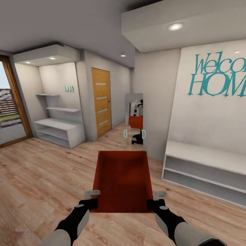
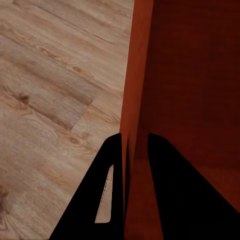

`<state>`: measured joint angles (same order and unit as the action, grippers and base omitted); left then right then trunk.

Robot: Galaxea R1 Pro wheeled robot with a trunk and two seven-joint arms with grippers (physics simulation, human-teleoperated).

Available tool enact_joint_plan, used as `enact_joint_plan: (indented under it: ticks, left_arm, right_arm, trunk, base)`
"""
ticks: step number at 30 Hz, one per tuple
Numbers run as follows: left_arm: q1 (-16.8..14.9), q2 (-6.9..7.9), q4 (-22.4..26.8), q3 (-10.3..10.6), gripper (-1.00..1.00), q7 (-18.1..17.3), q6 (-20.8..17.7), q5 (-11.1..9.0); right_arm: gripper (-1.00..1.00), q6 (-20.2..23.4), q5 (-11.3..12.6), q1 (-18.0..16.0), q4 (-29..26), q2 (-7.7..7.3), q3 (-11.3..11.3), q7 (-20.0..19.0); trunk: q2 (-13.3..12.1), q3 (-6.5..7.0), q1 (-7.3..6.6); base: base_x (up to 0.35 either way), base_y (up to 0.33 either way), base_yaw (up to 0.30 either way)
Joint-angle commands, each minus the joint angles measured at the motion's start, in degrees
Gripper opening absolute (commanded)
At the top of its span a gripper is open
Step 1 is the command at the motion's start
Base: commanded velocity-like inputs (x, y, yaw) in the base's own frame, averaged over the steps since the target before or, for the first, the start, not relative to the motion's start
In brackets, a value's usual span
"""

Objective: Move the two storage containers from the living room to the garage. In the garage, place one container on the floor and stack the other container on top of it (either order is fine).

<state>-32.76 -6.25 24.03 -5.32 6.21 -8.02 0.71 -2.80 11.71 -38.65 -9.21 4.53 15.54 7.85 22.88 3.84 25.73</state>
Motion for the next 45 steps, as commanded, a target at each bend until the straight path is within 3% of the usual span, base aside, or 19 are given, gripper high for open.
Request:
enact_joint_plan:
  ticks: [1,34,45]
  left_arm:
    - [0.0,1.05,0.3,-0.7,-1.00,1.2,0.0,1.1]
    - [0.0,1.02,0.3,-0.7,-1.00,1.2,0.0,1.1]
    - [0.0,1.06,0.3,-0.7,-1.00,1.2,0.0,1.1]
  right_arm:
    - [-1.00,-0.3,1.0,0.0,0.2,-0.04,-0.6,0.3]
    - [-1.00,-0.3,0.9,0.0,0.2,-0.05,-0.6,0.3]
    - [-1.00,-0.3,0.9,0.0,0.2,-0.13,-0.6,0.3]
  trunk:
    - [0.0,-0.02,0.05]
    - [0.0,-0.02,0.05]
    - [0.0,-0.02,0.05]
  base:
    - [0.322,0.000,0.236]
    - [0.322,0.000,0.270]
    - [0.322,0.000,0.041]
